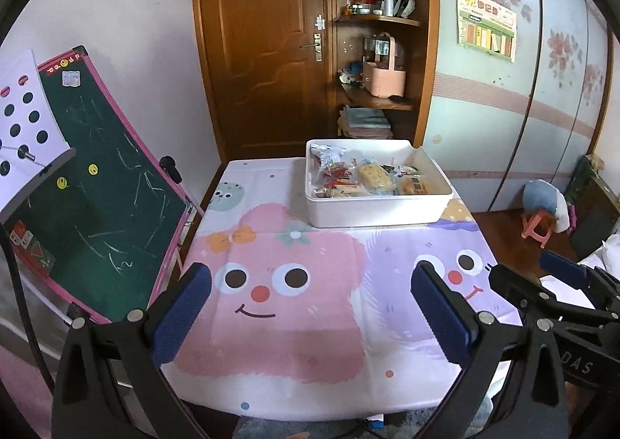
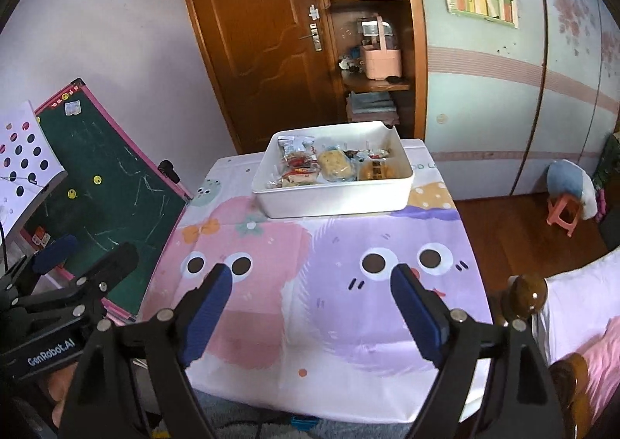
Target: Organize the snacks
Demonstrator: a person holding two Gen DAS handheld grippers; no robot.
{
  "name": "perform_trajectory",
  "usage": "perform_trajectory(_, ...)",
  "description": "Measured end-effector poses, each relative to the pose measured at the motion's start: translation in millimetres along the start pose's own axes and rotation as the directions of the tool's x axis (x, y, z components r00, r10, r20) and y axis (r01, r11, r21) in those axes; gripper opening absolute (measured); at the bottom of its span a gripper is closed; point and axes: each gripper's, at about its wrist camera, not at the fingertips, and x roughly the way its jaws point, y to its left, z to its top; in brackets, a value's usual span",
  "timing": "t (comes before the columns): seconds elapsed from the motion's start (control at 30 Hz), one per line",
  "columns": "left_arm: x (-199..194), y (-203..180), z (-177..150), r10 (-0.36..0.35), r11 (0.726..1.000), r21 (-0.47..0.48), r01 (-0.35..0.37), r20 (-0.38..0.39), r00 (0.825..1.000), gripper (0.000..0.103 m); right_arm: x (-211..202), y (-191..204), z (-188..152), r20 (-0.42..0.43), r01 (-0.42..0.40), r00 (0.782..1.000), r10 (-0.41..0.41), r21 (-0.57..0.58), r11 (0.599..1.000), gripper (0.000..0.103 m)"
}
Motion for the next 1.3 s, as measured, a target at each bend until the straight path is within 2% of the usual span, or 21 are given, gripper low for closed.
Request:
perform_trajectory(0.27, 15.5, 2.8, -5.3, -0.022, 0.999, -0.027, 0.021, -0.052, 0.998, 0.103, -7.6, 2.4, -5.5, 0.042, 0.019, 0.999, -0.017, -0.041, 0.999, 0.085)
perform_trajectory(0.5, 29.5, 0.7, -6.5, 0.002, 1.0, -0.03, -0.004, -0.084, 0.996, 0.103, 8.1, 5.7, -10.4, -0.005, -0.004, 1.0, 0.004, -0.065, 0.998, 0.085)
perform_trajectory(0.97, 56.5, -3.1, -9.0, 0.01, 1.0, -0.019, -0.014, -0.161, 0.987, 0.103, 31.5, -0.6, -10.8, -0.059, 0.004, 0.998, -0.007, -0.039, 0.999, 0.085)
perform_trajectory(1.3, 67.9, -0.6, -7.5, 0.018, 1.0, -0.014, -0.021, -0.182, 0.983, 0.103, 39.9, -2.1, -10.1, -0.083, 0.005, 0.997, -0.008, -0.036, 0.999, 0.085)
